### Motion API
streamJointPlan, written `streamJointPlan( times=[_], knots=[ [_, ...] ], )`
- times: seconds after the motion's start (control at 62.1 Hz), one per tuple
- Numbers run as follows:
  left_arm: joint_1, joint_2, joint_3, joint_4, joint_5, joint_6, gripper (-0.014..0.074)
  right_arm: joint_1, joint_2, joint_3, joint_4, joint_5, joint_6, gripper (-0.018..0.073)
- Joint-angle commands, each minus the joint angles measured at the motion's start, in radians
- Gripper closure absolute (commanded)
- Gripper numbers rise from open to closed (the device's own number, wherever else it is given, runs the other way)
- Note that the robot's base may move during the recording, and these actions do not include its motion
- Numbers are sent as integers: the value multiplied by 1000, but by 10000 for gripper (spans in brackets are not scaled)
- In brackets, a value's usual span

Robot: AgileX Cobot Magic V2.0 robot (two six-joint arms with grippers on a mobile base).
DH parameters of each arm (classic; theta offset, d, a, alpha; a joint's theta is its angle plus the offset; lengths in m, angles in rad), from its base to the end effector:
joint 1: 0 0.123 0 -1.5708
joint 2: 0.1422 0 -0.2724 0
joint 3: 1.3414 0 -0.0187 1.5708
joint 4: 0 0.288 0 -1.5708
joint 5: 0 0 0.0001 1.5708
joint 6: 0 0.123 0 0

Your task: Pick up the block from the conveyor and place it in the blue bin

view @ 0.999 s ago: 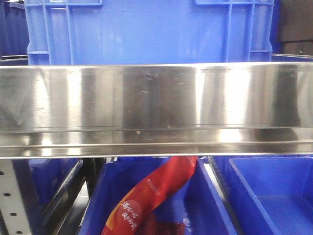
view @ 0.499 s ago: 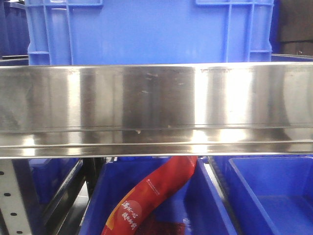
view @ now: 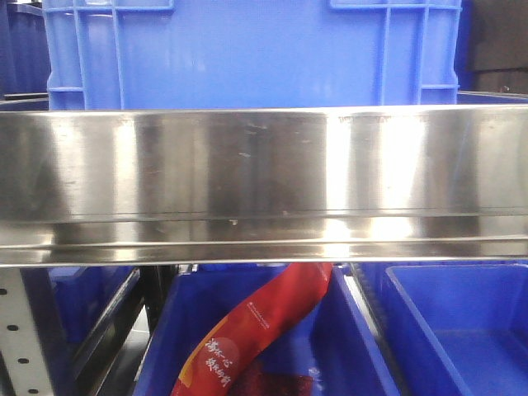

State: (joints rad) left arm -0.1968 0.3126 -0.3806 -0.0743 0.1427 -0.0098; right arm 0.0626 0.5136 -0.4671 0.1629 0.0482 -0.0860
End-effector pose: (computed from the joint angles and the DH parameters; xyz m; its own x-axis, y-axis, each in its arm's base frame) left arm 0.1566 -0.0326 0.3071 -0.0045 -0.0840 -0.9965 0.2062 0.9750 -0.0831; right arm 0.1937 0.0131 0.3186 -0.0122 0.0760 -0.9970 -0.0696 0.9946 0.0767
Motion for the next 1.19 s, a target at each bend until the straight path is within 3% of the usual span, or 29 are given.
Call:
streamJointPlan(
  times=[0.0,0.387,0.532,0.773,1.015,1.095,1.176],
  knots=[
    [4,-22,1,-5,-28,-2,707,-4,-5,4,0,-22,-3,721],
    [4,-25,1,-5,-29,-2,707,-4,-31,23,0,-48,-3,721],
    [4,-25,1,-5,-29,-2,707,-27,-156,134,0,-64,-3,721],
    [4,-25,1,-5,-29,-2,707,-132,-397,363,0,-64,-3,721],
    [4,-25,1,-5,-29,-2,707,-141,-514,467,-2,-73,-3,721],
    [4,-27,1,-5,-31,-2,707,-141,-514,467,-31,-63,2,721],
    [4,-27,1,-5,-31,-2,707,-141,-514,467,-96,-77,72,721]
  ],
)
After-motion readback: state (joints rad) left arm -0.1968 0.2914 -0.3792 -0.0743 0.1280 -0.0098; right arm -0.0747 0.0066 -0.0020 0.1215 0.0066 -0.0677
